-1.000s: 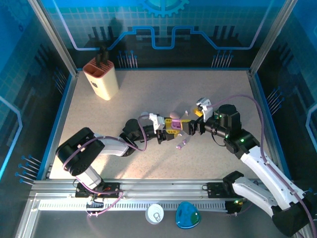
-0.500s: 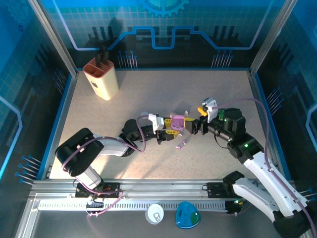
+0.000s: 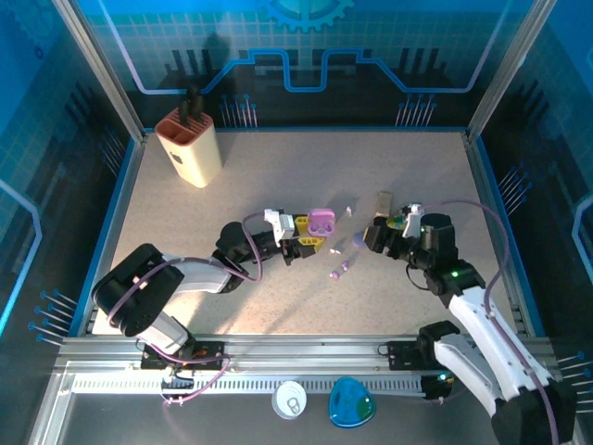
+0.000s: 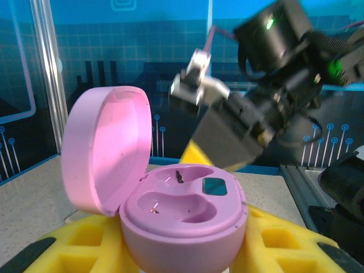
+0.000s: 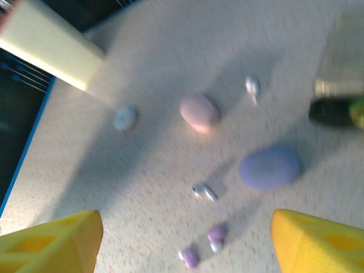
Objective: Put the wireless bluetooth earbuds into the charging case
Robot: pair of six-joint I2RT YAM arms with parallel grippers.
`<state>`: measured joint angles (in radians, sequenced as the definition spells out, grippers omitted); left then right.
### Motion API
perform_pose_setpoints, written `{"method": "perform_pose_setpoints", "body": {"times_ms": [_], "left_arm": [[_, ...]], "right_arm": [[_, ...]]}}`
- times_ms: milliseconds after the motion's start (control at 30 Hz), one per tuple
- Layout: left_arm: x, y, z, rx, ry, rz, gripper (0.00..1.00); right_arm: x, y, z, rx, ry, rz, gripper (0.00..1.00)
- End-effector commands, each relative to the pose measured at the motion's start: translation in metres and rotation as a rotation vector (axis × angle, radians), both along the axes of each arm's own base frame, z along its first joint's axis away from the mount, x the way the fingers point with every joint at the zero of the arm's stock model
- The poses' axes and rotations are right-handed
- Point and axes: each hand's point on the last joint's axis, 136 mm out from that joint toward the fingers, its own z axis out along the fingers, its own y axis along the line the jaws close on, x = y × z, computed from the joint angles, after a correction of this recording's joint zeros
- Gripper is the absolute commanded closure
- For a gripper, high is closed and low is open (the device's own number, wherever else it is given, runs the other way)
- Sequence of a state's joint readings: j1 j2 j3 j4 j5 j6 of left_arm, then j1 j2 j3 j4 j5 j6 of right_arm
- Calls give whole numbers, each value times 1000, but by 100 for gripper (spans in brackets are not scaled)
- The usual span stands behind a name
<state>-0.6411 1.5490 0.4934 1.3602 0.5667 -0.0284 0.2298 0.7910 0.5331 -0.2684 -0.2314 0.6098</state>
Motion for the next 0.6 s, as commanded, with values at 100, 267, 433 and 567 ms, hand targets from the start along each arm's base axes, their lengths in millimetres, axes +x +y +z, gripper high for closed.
{"method": "perform_pose_setpoints", "body": {"times_ms": [100, 267, 433, 567], "left_arm": [[-5, 15, 15, -40, -31, 9, 63], [-4, 21, 16, -42, -28, 26, 63], [-5, 24, 17, -45, -30, 30, 63], [-5, 26, 16, -44, -25, 35, 63]], "right_arm": [[-5, 26, -44, 127, 240, 67, 24], [-6, 44, -71, 59, 321, 117, 28], [-1, 57, -85, 36, 362, 156, 32], [0, 61, -97, 3, 410, 175, 35]]}}
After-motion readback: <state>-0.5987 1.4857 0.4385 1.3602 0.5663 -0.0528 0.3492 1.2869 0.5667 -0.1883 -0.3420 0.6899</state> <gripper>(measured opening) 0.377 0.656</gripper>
